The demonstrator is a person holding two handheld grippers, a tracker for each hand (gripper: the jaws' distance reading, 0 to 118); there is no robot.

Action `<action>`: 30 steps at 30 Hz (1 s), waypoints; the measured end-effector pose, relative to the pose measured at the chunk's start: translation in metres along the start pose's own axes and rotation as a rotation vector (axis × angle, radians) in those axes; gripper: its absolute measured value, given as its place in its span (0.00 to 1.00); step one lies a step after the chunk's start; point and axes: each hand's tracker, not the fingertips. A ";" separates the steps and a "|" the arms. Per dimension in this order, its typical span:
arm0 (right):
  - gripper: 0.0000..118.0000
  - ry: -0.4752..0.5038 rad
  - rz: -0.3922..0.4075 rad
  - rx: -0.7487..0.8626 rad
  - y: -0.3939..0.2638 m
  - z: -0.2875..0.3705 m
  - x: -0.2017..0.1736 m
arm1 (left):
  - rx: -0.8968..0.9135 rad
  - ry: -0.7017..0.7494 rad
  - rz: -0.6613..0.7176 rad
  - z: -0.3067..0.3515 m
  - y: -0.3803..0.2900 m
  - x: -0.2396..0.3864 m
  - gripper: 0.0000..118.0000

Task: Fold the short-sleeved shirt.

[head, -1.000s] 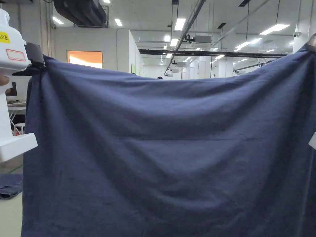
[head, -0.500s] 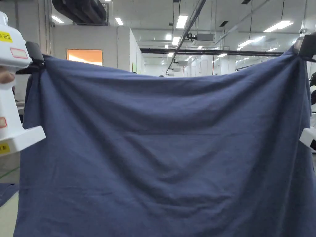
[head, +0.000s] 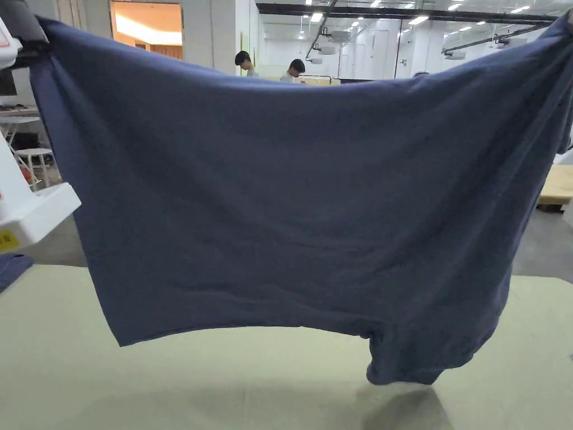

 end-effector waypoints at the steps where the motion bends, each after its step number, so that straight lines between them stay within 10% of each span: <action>1: 0.00 0.017 0.009 -0.020 -0.010 0.010 -0.002 | -0.016 0.002 -0.014 0.006 -0.009 -0.004 0.00; 30: 0.00 0.070 0.006 -0.955 -0.292 0.429 0.039 | -0.975 0.174 -0.231 0.417 -0.308 -0.126 0.00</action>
